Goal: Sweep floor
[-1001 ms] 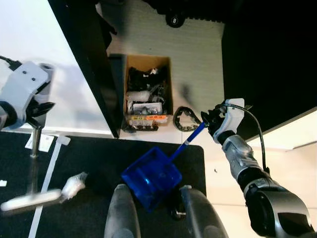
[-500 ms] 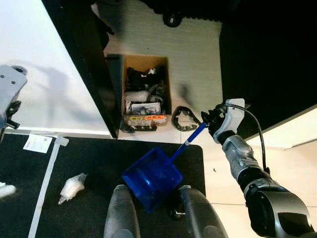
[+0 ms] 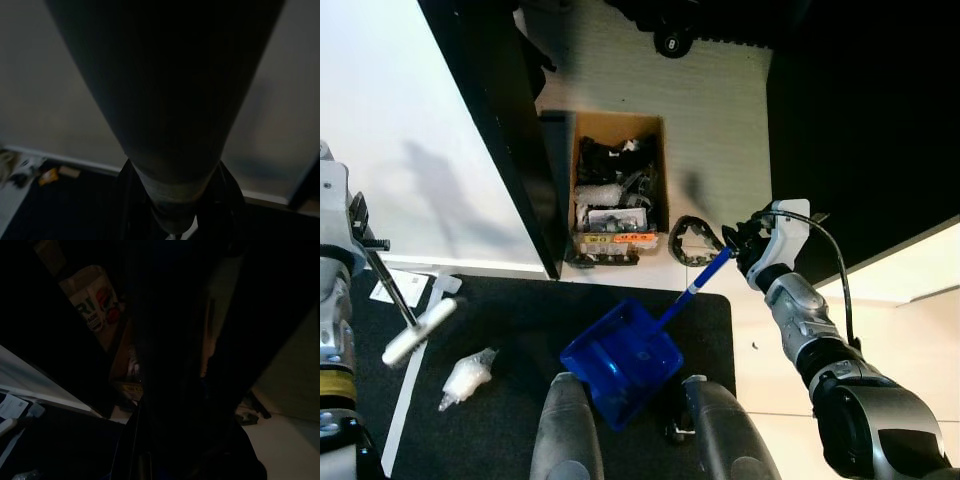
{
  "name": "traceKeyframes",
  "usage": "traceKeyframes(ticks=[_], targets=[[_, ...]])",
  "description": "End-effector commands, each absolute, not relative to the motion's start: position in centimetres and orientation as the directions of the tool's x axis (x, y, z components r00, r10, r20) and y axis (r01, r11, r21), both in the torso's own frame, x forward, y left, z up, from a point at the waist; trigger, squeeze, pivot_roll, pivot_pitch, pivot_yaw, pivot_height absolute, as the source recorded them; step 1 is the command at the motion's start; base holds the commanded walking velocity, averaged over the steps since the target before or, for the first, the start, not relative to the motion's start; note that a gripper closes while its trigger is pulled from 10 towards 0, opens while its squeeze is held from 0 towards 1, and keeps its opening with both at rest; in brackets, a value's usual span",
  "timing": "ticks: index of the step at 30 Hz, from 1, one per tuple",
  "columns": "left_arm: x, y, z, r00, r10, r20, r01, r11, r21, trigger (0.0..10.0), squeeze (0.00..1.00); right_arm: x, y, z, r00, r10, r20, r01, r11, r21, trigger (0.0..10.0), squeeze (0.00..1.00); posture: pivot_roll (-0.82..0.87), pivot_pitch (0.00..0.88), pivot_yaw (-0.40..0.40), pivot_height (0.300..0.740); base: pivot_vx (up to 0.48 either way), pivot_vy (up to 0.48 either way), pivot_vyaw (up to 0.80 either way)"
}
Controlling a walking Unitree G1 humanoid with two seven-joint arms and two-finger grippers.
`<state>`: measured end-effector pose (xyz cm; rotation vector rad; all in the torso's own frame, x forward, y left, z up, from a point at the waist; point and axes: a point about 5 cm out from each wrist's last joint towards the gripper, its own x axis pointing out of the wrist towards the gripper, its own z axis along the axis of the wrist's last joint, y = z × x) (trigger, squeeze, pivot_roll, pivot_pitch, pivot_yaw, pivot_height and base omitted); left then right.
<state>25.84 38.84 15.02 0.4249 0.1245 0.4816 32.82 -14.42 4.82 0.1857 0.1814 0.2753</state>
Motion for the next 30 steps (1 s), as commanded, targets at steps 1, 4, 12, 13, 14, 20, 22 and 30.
traceKeyframes(ticks=[1,4,12,13,14,20,22,30], targets=[[25.1,39.0,13.5,0.858,0.512,-0.044,-0.447,0.784,0.430,10.0,0.00,32.4,-14.9,4.4,0.952,0.266,-0.154,-0.227,0.946,0.232,10.0,0.00,0.05,0.172,-0.087,0.740,0.000,0.000,0.00],[24.7,38.9,12.7,0.847,0.528,-0.057,-0.457,0.779,0.431,10.0,0.00,32.4,-15.0,4.4,0.952,0.264,-0.156,-0.225,0.947,0.231,10.0,0.00,0.04,0.174,-0.087,0.740,0.000,0.000,0.00],[22.9,39.5,10.8,0.757,0.649,-0.076,-0.568,0.711,0.416,10.0,0.00,32.3,-15.2,4.3,0.952,0.262,-0.158,-0.223,0.948,0.229,10.0,0.00,0.04,0.175,-0.088,0.740,0.000,0.000,0.00],[22.7,39.5,10.5,0.745,0.663,-0.073,-0.582,0.699,0.416,10.0,0.00,32.3,-15.2,4.3,0.952,0.263,-0.158,-0.224,0.947,0.229,10.0,0.00,0.04,0.177,-0.089,0.740,0.000,0.000,0.00],[22.7,39.5,10.5,0.745,0.663,-0.073,-0.582,0.699,0.416,10.0,0.00,32.3,-15.2,4.3,0.952,0.263,-0.158,-0.224,0.947,0.229,10.0,0.00,0.04,0.177,-0.089,0.740,0.000,0.000,0.00],[21.4,38.7,8.4,0.695,0.718,-0.024,-0.655,0.647,0.390,10.0,0.00,32.4,-15.0,4.4,0.950,0.271,-0.152,-0.234,0.946,0.225,10.0,0.00,0.04,0.180,-0.092,0.740,0.000,0.000,0.00],[21.0,38.4,7.9,0.679,0.734,-0.018,-0.675,0.635,0.375,10.0,0.00,32.4,-15.0,4.4,0.950,0.273,-0.148,-0.237,0.945,0.224,10.0,0.00,0.04,0.180,-0.094,0.740,0.000,0.000,0.00],[20.7,36.0,5.8,0.660,0.751,-0.025,-0.724,0.644,0.246,10.0,0.00,32.2,-15.1,4.5,0.948,0.289,-0.132,-0.256,0.941,0.222,10.0,0.00,0.02,0.187,-0.100,0.740,0.000,0.000,0.00]])
